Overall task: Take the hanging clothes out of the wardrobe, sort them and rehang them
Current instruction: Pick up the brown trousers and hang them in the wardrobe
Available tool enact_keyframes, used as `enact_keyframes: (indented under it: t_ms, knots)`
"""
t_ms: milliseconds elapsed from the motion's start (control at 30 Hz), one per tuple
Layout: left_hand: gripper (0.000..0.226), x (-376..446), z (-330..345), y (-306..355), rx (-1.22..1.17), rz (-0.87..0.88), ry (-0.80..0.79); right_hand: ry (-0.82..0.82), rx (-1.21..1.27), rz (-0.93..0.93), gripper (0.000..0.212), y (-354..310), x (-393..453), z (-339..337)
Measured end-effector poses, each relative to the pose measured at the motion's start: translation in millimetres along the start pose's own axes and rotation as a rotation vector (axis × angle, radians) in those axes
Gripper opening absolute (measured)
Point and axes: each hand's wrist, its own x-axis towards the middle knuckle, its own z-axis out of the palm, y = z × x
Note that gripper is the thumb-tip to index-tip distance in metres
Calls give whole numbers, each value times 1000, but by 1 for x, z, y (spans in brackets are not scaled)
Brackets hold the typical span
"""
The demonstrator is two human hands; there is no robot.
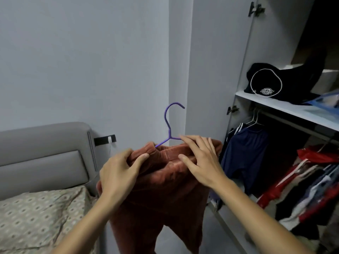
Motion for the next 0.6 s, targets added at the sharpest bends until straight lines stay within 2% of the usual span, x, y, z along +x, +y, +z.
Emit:
enact_keyframes:
  t_ms: [333, 600]
  knots:
    - [59, 80, 127, 36, -159, 143, -203, 73, -133, 215, 62, 97, 29, -1]
    - [60, 111, 230, 80, -197, 178, -319, 124, -145, 344, 59, 190, 44, -5]
